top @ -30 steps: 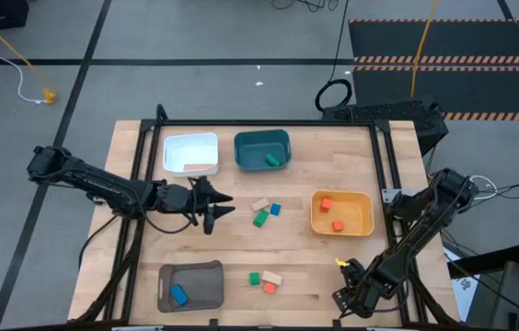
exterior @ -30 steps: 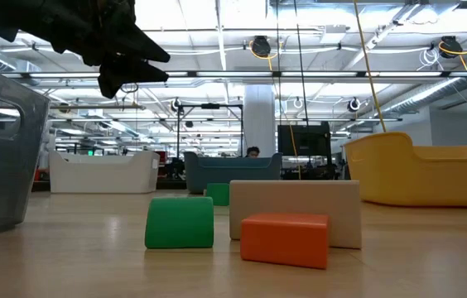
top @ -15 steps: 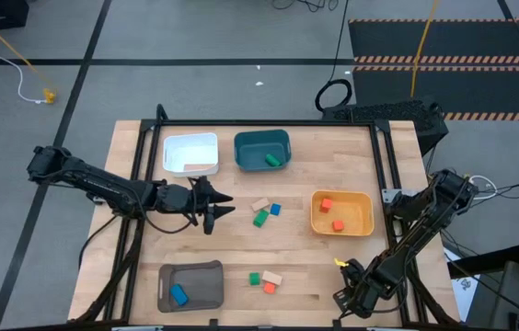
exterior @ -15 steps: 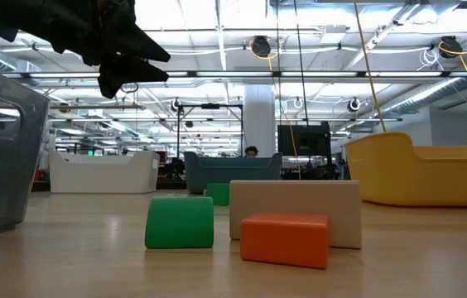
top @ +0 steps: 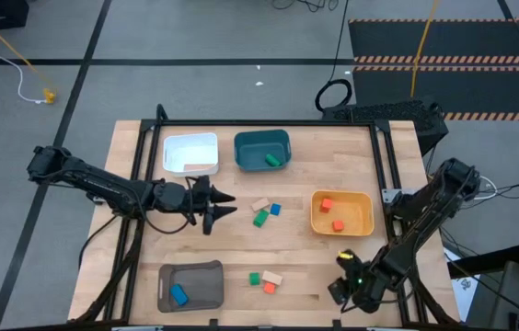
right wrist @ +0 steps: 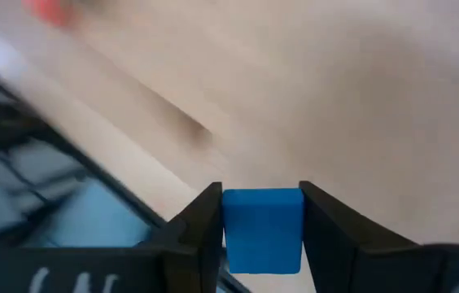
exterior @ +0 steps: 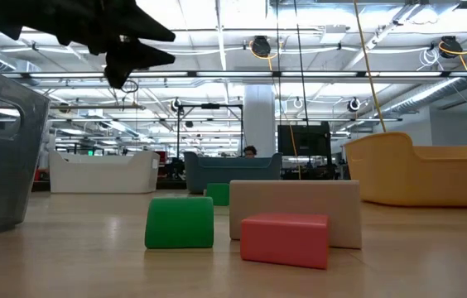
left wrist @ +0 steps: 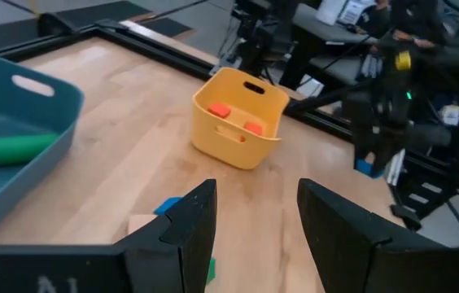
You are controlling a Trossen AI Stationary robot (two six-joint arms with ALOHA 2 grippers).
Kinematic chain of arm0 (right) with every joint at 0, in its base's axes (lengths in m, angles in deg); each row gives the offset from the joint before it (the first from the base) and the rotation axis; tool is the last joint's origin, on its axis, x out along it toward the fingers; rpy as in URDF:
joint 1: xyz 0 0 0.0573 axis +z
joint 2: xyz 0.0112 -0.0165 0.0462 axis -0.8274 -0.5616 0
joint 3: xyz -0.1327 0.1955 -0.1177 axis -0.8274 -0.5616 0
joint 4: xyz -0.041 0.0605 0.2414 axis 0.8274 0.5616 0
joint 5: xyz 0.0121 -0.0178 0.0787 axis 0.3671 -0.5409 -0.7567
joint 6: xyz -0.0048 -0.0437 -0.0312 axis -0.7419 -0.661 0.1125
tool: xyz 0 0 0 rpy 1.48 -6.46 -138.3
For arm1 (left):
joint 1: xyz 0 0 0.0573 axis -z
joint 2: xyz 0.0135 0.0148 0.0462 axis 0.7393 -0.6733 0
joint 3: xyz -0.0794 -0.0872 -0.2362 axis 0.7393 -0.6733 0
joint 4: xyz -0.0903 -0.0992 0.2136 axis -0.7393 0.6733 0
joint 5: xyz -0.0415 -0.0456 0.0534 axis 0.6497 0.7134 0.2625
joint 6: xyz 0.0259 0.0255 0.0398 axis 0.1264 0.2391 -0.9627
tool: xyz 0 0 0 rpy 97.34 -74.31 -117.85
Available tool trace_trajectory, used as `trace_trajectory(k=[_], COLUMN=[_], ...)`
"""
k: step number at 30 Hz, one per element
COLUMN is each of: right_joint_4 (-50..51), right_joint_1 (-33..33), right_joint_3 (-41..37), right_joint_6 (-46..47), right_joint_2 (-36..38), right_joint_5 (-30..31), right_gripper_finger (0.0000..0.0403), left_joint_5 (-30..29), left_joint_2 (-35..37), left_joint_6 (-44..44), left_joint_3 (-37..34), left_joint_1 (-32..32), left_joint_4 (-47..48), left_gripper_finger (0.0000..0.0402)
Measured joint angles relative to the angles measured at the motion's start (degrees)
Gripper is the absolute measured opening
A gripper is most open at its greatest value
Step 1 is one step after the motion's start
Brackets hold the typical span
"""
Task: Sort & place blocks by color
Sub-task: Put the bottom blue block into the black bin
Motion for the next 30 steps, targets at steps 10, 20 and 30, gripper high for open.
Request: trace_trajectory(k=[10,20,30], right_joint_4=[-7.9,-33.9,-49.6], right_joint_1=[-9.2,-23.0,-30.1], right_joint_3=[0.0,0.0,0.0], right_joint_6=[-31.0,-72.1,-88.5], right_joint_2=[5.4,5.4,5.2], right_joint_5=[22.0,22.2,14.0], right_gripper_finger=[0.0116,0.0116,0.0116], left_joint_5=[2.9,3.0,2.4], left_joint_2=[-2.5,-10.7,-16.2], left_joint_6=[-3.6,-6.6,-11.2], left_joint_3=[0.0,0.0,0.0], left_joint_1=[3.4,7.5,8.1], left_joint_4=[-7.6,-18.6,-29.4], left_gripper_finger=[0.0175,0.0175,0.0175])
